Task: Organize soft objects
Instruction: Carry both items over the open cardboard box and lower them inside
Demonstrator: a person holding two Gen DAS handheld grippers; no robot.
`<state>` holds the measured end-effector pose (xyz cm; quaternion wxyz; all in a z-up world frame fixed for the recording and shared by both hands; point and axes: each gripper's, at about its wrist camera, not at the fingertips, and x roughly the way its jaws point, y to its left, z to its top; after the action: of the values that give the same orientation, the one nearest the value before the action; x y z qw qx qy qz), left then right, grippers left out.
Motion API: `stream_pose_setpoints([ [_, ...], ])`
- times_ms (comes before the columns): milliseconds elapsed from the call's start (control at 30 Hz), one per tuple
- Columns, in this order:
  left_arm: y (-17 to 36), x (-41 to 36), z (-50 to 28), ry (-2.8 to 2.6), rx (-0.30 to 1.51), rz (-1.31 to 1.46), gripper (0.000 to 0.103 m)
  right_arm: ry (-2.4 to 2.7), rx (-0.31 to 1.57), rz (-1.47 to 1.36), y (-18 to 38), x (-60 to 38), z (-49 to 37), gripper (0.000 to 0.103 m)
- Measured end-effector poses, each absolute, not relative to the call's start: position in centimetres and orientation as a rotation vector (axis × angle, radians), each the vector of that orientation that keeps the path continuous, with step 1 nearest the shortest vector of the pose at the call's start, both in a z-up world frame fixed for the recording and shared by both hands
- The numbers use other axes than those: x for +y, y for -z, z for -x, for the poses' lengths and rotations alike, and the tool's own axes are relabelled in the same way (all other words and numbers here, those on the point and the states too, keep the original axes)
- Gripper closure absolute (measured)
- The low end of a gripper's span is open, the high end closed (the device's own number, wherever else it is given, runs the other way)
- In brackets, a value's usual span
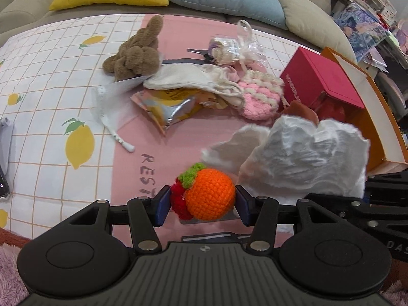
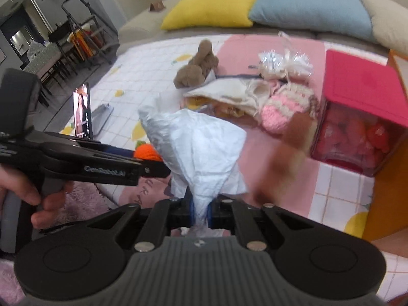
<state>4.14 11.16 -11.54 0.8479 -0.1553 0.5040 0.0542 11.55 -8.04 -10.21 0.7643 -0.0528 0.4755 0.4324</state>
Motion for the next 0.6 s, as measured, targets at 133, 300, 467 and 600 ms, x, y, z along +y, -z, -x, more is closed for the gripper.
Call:
stream_pose_setpoints([
  [133,10.6,10.6,-4.1,-0.103,1.051,0.322,0.043,-0.929,0.979,0.085,8.3,-9.2,-11.4,0.096],
  [300,8.4,9.6,-4.2,-0.086,1.011,0.305,0.043,-0.906,0.912,0.06,5.9,-11.0,-12.0,0.096],
  [467,5.3,7.8,-5.3,-0.03,0.943,0.289,0.043,-0.831,0.885,0.022,3.8,-13.5,-12.9,0.096],
  [600,2.9,5.7,-7.0,0.046,0.887,0.258,0.043,-0.739,0.854,-0.059,2.0,-16.9,-14.2,0.096],
])
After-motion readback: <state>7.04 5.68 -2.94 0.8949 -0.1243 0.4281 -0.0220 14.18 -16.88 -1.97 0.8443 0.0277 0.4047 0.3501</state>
